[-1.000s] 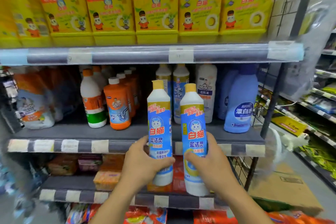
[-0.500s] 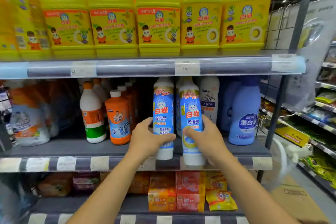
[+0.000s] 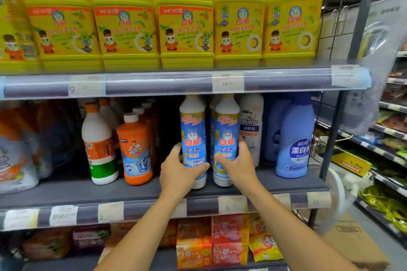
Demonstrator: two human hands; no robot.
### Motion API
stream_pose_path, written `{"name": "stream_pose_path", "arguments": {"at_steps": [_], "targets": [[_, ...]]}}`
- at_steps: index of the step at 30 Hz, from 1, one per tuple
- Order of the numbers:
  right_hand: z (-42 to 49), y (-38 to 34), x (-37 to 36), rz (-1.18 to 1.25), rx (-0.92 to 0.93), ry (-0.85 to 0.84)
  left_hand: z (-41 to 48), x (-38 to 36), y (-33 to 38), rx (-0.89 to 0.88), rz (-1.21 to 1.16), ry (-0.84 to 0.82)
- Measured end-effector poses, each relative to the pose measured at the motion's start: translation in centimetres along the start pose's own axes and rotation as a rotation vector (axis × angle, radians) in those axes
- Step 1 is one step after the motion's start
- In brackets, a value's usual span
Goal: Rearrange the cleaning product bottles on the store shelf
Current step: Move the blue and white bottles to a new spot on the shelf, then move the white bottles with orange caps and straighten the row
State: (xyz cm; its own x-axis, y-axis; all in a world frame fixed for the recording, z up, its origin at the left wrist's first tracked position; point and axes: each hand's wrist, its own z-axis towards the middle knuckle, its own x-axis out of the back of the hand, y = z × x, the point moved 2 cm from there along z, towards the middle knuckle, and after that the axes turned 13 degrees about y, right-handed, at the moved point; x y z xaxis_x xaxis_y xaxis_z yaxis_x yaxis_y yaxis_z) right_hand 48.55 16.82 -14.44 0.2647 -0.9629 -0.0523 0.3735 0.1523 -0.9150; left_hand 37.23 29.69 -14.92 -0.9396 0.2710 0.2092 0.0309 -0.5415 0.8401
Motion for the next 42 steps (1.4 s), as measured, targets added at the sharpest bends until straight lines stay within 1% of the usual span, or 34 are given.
{"name": "stream_pose_path", "arguments": {"at_steps": [4,7,12,16,19,21,23,25,28,30,32,34,39,42], "targets": [[0.3,0.9,-0.5,-0.029,0.064,-0.031,0.0,-0.3,-0.4,0.001,-0.021,0.002],[0.5,1.0,-0.7,-0.033,0.078,-0.045,0.1,-0.5,-0.5,0.008,-0.017,0.007],[0.4,1.0,-0.8,-0.085,0.109,-0.025,0.2,-0.7,-0.5,0.029,-0.023,0.019],[0.4,0.9,-0.8,-0.131,0.141,-0.015,0.2,-0.7,-0.3,0.017,0.007,0.016],[0.3,0.7,-0.7,-0.143,0.140,-0.043,0.1,-1.0,-0.2,0.004,0.036,0.008],[0.1,0.8,0.0,-0.240,0.128,-0.080,0.1,-1.2,-0.1,-0.002,0.044,0.005],[-0.4,1.4,1.6,-0.456,0.146,-0.112,0.1,-1.4,-0.2,-0.008,0.039,0.003],[-1.2,1.8,3.8,-0.676,0.244,-0.147,0.1,-1.5,-0.4,-0.009,0.028,-0.019],[-2.7,2.2,6.8,-0.954,0.473,-0.216,0.3,-1.3,-0.9,0.007,0.019,-0.106],[-3.3,2.6,8.3,-1.068,0.526,-0.276,0.5,-1.0,-1.3,0.023,0.035,-0.180],[-3.6,3.3,9.2,-1.137,0.539,-0.332,0.7,-0.6,-1.7,0.040,0.051,-0.227],[-3.7,3.9,9.6,-1.179,0.578,-0.354,0.8,-0.4,-1.8,0.047,0.056,-0.230],[-3.7,4.3,9.7,-1.145,0.583,-0.312,0.7,-0.7,-1.6,0.075,0.033,-0.219],[-3.9,4.1,9.7,-1.144,0.578,-0.330,0.4,-0.8,-1.9,0.054,0.057,-0.202]]}}
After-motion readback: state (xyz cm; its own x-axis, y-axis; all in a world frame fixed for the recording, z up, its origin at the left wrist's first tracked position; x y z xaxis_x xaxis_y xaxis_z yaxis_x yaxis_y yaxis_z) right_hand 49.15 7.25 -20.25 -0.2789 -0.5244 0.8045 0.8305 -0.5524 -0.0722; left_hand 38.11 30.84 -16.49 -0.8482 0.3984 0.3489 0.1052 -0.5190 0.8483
